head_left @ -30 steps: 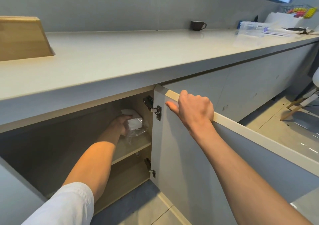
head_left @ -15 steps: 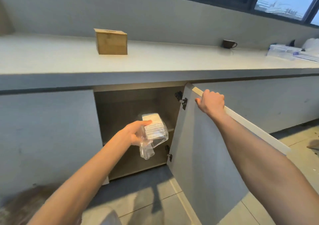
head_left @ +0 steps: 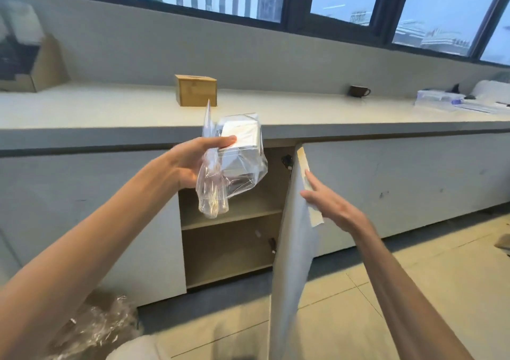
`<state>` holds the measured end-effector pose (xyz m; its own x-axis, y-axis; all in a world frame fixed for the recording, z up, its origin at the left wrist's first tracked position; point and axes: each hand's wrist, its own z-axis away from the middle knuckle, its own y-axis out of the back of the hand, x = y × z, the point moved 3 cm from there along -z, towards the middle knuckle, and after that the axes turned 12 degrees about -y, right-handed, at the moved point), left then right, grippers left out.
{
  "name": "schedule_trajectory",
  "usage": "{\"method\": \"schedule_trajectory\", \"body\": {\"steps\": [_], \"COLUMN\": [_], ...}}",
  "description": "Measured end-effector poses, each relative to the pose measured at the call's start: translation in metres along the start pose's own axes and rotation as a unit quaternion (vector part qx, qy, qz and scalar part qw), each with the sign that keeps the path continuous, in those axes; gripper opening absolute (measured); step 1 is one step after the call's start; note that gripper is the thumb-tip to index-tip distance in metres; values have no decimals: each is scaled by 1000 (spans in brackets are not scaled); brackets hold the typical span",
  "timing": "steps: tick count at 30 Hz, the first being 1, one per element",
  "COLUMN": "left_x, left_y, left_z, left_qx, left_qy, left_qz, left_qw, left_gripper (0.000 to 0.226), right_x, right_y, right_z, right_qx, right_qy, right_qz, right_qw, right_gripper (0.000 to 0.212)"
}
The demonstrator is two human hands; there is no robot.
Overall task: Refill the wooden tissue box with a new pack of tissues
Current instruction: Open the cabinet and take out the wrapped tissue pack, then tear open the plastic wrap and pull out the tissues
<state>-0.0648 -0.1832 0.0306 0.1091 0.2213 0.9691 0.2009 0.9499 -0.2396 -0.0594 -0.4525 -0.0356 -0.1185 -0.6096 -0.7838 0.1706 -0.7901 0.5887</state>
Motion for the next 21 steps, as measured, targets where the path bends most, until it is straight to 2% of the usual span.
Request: {"method": "schedule_trajectory", "body": {"steps": [3,7,9,11,13,14,15,17,19,21], "left_x": [33,71,86,98,107,111,113,117,118,118], "left_y": [8,19,27,36,47,54,61,73,82,89], "left_z": [7,21,27,31,32,32,31,25,19,11], "left_qx": [39,61,71,88,106,118,131,148,155,159], "left_qy": [-41,-80,-95,-109,-115,-118,-120,-117,-112,-105], "left_qz": [-32,-59,-62,-67,-75,-79,-81,-82,-74,-63], "left_qw": [998,993,991,988,985,983,981,979,979,980], "left_gripper": [59,33,27,31,35,38,41,45,49,51], "right_x": [-7,-36,-55,-81,-112,-127,-141,-160,-169,-172], "right_y": [-49,-95,-116,-132,-138,-139,-139,-139,-143,-148], "right_z": [4,-23,-43,-60,-78,-90,-103,-131,-146,-154], "right_qx": [-35,-13,74,187,306,336,339,317,302,338], "right_qy": [78,145,144,119,147,171,183,189,207,231], "right_qz": [-83,-22,30,101,220,274,318,358,340,302], "right_qw": [993,989,986,970,914,885,866,858,866,861], "right_gripper": [55,44,44,63,95,108,118,129,127,120]}}
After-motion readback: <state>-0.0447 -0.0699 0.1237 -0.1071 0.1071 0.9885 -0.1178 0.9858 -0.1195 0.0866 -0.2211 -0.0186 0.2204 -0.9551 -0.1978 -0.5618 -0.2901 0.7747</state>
